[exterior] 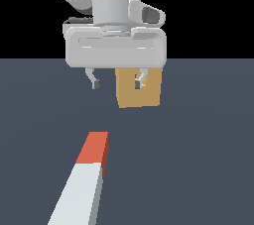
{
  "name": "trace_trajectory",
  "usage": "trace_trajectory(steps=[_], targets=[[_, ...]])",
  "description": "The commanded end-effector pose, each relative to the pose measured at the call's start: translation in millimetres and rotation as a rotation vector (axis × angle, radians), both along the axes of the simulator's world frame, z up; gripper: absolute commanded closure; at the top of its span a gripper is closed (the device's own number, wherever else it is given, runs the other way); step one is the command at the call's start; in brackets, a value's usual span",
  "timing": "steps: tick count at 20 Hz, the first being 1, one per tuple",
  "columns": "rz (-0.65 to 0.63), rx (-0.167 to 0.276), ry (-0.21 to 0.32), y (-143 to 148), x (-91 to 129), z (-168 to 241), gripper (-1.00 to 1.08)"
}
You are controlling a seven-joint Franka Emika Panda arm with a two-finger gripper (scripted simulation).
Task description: Insert the peg into the horizontal hole in a box.
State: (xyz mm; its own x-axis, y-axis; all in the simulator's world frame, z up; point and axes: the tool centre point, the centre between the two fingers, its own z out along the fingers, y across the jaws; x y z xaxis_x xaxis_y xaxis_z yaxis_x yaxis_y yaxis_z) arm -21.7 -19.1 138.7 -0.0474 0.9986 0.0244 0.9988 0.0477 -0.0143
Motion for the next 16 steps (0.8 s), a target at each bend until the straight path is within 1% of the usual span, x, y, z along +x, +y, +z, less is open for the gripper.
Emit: trace_trajectory(steps=[1, 9, 12, 16], targets=[[-0.006, -0.004, -0.002, -27, -7, -11, -0.92], [-0.019, -0.018, -0.009, -118, -29, -47, -0.92], [-0.023, -0.021, -0.012, -143, -34, -56, -0.92], [-0.026, -0.024, -0.014, -165, -38, -65, -0.92]])
